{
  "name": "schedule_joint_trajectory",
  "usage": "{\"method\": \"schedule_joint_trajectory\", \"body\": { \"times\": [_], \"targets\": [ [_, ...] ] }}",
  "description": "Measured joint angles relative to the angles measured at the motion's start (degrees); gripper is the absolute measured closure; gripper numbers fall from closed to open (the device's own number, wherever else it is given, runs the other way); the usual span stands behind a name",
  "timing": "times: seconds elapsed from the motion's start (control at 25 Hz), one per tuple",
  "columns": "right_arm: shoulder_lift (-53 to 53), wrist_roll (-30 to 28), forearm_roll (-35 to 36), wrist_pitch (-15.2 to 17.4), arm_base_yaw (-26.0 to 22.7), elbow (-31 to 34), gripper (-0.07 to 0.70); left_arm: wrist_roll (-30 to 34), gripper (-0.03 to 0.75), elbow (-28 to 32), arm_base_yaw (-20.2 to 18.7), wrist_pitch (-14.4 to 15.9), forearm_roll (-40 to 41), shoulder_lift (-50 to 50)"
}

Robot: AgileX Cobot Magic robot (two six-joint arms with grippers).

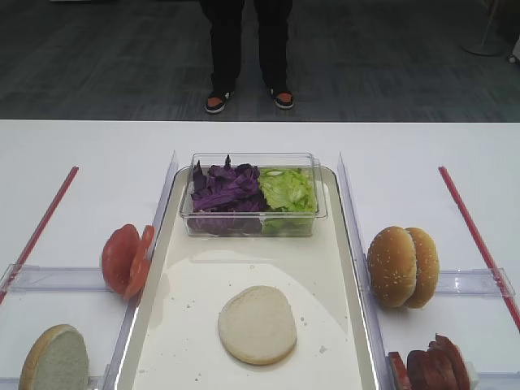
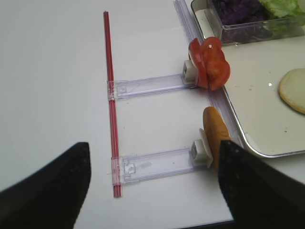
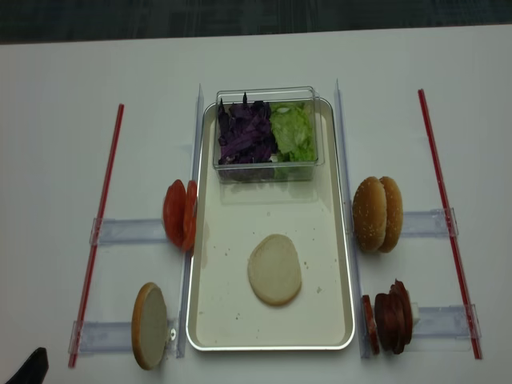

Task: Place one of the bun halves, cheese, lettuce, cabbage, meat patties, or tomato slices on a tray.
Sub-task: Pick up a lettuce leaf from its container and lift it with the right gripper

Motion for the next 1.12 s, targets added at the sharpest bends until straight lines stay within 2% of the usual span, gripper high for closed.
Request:
{"method": "schedule_joint_trajectory", "body": {
  "times": [0.4, 0.84, 0.96, 1.12],
  "targets": [
    [0.0, -0.2, 0.0, 0.0, 0.0, 0.0, -0.062, 0.0, 0.193, 0.0, 0.0, 0.0, 0.0, 0.0],
    [0.0, -2.9, -0.6, 0.1, 0.0, -1.5, -0.062, 0.0, 0.193, 0.0, 0.0, 0.0, 0.0, 0.0],
    [4.5, -2.9, -0.6, 2.3, 0.0, -3.5, -0.054, 0.0, 0.193, 0.0, 0.0, 0.0, 0.0, 0.0],
    [10.7, -0.8, -0.6, 5.1, 0.3, -6.4, -0.003, 0.0, 0.193, 0.0, 0.0, 0.0, 0.0, 0.0]
  ]
}}
